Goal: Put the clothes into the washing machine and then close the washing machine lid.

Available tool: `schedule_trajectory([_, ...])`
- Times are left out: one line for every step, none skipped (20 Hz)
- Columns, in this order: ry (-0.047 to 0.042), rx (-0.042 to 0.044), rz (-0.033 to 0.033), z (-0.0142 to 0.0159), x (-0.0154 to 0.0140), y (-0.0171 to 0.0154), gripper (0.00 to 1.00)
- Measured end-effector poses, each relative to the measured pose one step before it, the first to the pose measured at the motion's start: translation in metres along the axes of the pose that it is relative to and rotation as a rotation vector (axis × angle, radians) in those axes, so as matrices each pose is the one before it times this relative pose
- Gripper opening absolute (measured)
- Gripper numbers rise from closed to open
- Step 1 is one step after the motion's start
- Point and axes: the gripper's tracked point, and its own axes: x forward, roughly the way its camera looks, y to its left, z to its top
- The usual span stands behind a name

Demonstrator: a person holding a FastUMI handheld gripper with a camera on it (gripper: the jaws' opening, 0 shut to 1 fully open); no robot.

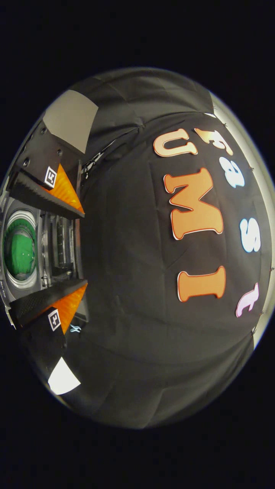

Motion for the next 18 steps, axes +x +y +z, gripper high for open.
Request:
schedule_trajectory([-0.00136,-0.02506,-0.00297,0.00396,0.00931,0.00353,0.99])
schedule_trajectory([-0.00528,-0.01784,0.00154,0.00280,0.00861,0.00306,0.99])
schedule_trajectory([-0.00068,-0.01032,0.00158,0.00177,0.00691,0.00435,1.00])
schedule_trajectory([-0.00051,-0.00526,0.00326,0.00085,0.00686,0.00324,0.99])
schedule_trajectory([0.00077,-0.00266,0.00345,-0.00037,0.00626,0.00240,0.99])
schedule_trajectory([0.00476,-0.00073,0.00173,-0.00149,0.00587,0.00232,0.99])
schedule_trajectory([0.00522,-0.00075,0.00339,-0.00106,0.00643,0.00197,0.99])
schedule_trajectory([0.00525,-0.00028,0.00213,-0.00098,0.00565,0.00111,0.99])
schedule_trajectory([0.00615,-0.00130,0.00019,-0.00184,0.00591,0.00101,0.99])
schedule_trajectory([0.00512,0.00044,-0.00146,-0.00148,0.00554,0.00111,1.00])
schedule_trajectory([0.00778,0.00050,-0.00092,-0.00225,0.00650,0.00033,1.00])
schedule_trajectory([0.00957,0.00007,-0.00186,-0.00325,0.00493,-0.00015,1.00])
schedule_trajectory([0.01150,-0.00170,-0.00064,-0.00508,0.00307,0.00094,0.99])
schedule_trajectory([0.01434,-0.00362,0.00093,-0.00680,0.00361,0.00106,1.00])
schedule_trajectory([0.01581,-0.00436,0.00287,-0.00661,0.00280,0.00201,0.99])
schedule_trajectory([0.01538,-0.00511,0.00160,-0.00636,0.00281,0.00199,1.00])
schedule_trajectory([-0.00485,-0.00175,0.00330,-0.00274,0.00043,0.00169,1.00])
schedule_trajectory([-0.01931,0.00673,-0.00713,0.00456,0.00029,-0.00056,1.00])
